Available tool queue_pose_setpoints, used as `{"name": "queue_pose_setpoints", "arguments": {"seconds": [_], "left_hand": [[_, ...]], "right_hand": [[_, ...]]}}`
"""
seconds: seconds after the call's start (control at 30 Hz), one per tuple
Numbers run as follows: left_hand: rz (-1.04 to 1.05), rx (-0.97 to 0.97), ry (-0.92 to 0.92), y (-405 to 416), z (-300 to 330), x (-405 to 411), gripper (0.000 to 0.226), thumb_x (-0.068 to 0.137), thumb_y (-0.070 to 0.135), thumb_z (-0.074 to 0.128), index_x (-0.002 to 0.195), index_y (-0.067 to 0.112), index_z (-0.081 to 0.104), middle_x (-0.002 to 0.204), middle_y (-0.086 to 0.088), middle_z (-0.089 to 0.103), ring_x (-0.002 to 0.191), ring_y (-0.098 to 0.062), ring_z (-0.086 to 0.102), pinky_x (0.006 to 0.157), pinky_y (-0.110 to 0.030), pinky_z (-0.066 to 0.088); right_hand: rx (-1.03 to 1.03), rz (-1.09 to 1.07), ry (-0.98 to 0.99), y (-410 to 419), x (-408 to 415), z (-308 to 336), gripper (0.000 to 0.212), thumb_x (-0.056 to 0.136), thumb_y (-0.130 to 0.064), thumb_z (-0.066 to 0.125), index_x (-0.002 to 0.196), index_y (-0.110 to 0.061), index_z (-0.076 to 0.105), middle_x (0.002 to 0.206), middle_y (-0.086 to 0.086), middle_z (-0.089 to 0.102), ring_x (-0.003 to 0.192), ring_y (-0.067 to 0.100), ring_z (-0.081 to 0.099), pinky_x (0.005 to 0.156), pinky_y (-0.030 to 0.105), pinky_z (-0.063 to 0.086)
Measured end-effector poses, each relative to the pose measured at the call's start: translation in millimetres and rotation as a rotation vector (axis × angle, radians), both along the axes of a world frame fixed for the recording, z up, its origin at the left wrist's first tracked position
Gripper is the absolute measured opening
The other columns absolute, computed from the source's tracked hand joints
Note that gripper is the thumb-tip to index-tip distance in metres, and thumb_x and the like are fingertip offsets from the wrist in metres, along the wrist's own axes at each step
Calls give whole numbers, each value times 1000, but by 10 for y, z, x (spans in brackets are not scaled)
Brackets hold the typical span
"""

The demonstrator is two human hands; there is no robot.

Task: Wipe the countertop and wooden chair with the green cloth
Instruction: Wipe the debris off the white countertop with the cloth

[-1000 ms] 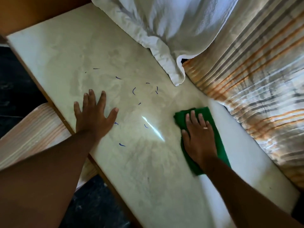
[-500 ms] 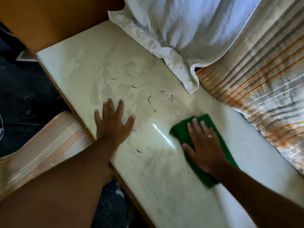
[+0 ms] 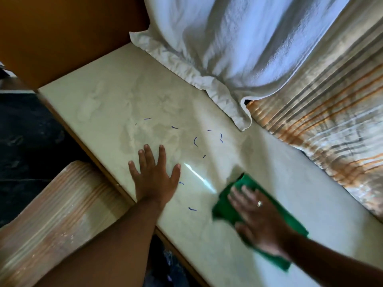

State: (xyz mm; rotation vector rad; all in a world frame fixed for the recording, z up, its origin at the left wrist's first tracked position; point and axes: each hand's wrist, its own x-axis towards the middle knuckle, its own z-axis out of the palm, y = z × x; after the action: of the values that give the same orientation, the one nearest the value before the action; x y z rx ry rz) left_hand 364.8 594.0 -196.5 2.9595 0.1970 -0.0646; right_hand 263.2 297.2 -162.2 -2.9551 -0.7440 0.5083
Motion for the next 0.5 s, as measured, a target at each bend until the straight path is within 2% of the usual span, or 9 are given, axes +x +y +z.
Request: {"name": "queue_pose_setpoints", "arguments": {"seconds": [0.03,0.1,0.17,0.2,0.27,0.37,0.43,0.5], "left_hand": [[-4,1,6,-6,13,-7,79,92,69,18,158,27,14,166,-20,13,153,-36,12,119,-62,5],[-20,-13,41,8,46,-11,77,94,68,19,159,26,13,166,-21,10,154,-36,9,118,-63,3],[-42,-54,73,29,104,42,74,97,64,22,159,25,13,167,-19,7,154,-34,5,118,-63,2],[-46,-86,56,56,148,110,71,98,60,25,159,25,16,167,-18,8,155,-33,5,119,-62,2],[-59,-133,-36,205,244,367,65,100,52,33,158,25,23,167,-16,12,155,-33,8,120,-59,3],[-111,-64,-99,626,337,889,64,100,48,40,158,24,24,166,-19,15,153,-37,11,122,-54,0],[-173,17,-81,950,298,1158,65,100,50,38,158,25,22,166,-20,13,153,-38,9,122,-56,-1],[-260,69,-55,1160,211,1267,63,101,53,34,157,28,21,166,-21,12,153,-39,8,121,-60,-2]], "right_hand": [[-33,-130,-21,-15,306,40,70,93,-55,33,151,-17,35,161,9,29,146,34,28,111,57,33],[-99,-379,-46,160,887,65,73,94,-55,27,156,-18,20,165,9,16,150,35,16,118,54,21],[-123,-504,-51,522,1200,29,73,97,-54,28,158,-20,5,167,8,2,152,33,5,119,51,9],[-106,-516,-54,722,1227,7,73,98,-53,29,158,-20,3,167,8,0,152,33,3,120,51,7],[-68,-422,-62,1184,969,-52,74,96,-53,31,158,-19,8,166,8,3,151,35,6,119,53,6],[14,-178,-3,1672,35,-42,75,91,-56,40,156,-23,21,164,5,14,150,34,16,120,53,7],[9,-96,59,1515,-303,16,75,90,-58,43,155,-26,24,163,2,21,148,30,19,118,50,13],[-45,-134,32,1086,-234,34,68,94,-54,36,153,-21,30,158,7,29,143,38,33,113,55,28]]}}
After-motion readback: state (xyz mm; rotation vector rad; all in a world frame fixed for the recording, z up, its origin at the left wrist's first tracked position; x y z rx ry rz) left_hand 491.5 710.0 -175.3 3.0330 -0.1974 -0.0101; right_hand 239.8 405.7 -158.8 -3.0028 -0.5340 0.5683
